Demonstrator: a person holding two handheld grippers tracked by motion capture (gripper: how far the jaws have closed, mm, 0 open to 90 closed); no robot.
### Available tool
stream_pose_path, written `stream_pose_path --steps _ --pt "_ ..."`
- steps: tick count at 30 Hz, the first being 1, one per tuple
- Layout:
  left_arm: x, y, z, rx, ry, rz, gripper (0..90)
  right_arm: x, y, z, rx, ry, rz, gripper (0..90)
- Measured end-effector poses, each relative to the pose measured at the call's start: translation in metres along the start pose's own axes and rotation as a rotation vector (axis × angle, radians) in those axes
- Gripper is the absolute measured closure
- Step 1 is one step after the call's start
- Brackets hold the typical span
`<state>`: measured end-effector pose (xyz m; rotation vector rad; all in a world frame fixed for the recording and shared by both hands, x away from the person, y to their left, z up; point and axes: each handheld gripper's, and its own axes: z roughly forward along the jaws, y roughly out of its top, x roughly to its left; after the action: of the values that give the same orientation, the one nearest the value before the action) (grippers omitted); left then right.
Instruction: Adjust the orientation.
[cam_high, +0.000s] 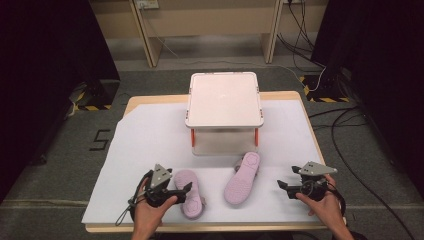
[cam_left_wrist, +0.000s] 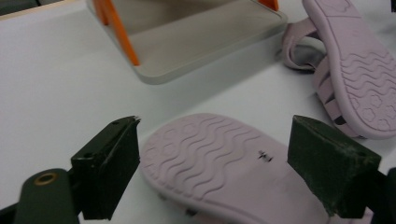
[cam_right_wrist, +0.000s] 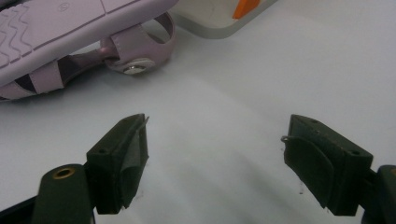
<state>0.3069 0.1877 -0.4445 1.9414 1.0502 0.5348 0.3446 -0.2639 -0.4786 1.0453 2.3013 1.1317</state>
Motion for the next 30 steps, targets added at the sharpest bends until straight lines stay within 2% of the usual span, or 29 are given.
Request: stream_pose_path --steps 2,3,9,10,12,13,15,16,17,18,19,21,22,23,24,25,26,28,30 --pt "-0.008 0.004 0.006 0.018 -0.002 0.031 16.4 0.0 0.0 0.0 0.001 0.002 -0.002 22.1" --pt "-0.015 0.007 0.013 0.043 -0.009 0.053 16.5 0.0 0.0 0.0 0.001 0.002 -0.005 22.2" --pt "-0.024 0.01 0.027 0.086 -0.012 0.083 17.2 0.001 0.0 0.0 0.002 0.009 -0.013 22.5" --pt "-0.025 0.009 0.029 0.113 -0.01 0.102 18.5 0.001 0.0 0.0 0.007 0.01 -0.012 22.7" --pt "-0.025 0.007 0.029 0.123 -0.012 0.098 20.0 0.001 0.0 0.001 0.007 0.011 -0.013 22.7" --pt "-0.023 0.006 0.027 0.131 -0.01 0.097 21.0 0.001 0.0 0.001 0.009 0.014 -0.015 22.7" --pt "-0.019 0.003 0.02 0.118 -0.018 0.07 22.0 0.002 0.0 0.0 0.009 0.014 -0.02 22.7" --pt "-0.015 0.001 0.012 0.114 -0.017 0.067 25.3 0.002 0.0 0.0 0.007 0.014 -0.021 22.7" --pt "-0.015 0.001 0.012 0.114 -0.017 0.067 27.2 0.002 0.0 0.0 0.007 0.014 -0.021 22.7" --pt "-0.012 0.0 0.005 0.114 -0.007 0.074 27.2 0.002 0.0 0.001 0.007 0.013 -0.022 22.7" --pt "-0.009 -0.001 -0.005 0.118 0.02 0.087 29.7 0.001 0.0 0.0 0.01 0.012 -0.019 22.7" --pt "-0.007 -0.002 -0.01 0.122 0.028 0.097 31.3 0.001 0.0 0.001 0.01 0.012 -0.019 22.7" --pt "-0.003 -0.007 -0.018 0.161 0.051 0.129 39.7 0.002 0.0 0.001 0.009 0.008 -0.019 22.7" --pt "-0.003 -0.007 -0.018 0.161 0.051 0.129 43.0 0.002 0.0 0.001 0.009 0.008 -0.019 22.7" --pt "-0.001 -0.012 -0.018 0.185 0.07 0.149 43.0 0.002 0.0 0.001 0.01 0.008 -0.02 22.8" --pt "0.003 -0.02 -0.019 0.211 0.1 0.149 43.4 0.002 0.0 0.001 0.011 0.008 -0.02 22.7" --pt "0.007 -0.023 -0.02 0.212 0.098 0.138 49.0 0.002 0.0 0.001 0.011 0.007 -0.019 22.9" --pt "0.019 -0.029 -0.026 0.202 0.096 0.086 50.4 0.002 0.0 0.001 0.009 0.009 -0.016 22.9" --pt "0.029 -0.033 -0.03 0.188 0.091 0.048 55.7 0.003 0.001 0.001 0.005 0.012 -0.016 23.0"
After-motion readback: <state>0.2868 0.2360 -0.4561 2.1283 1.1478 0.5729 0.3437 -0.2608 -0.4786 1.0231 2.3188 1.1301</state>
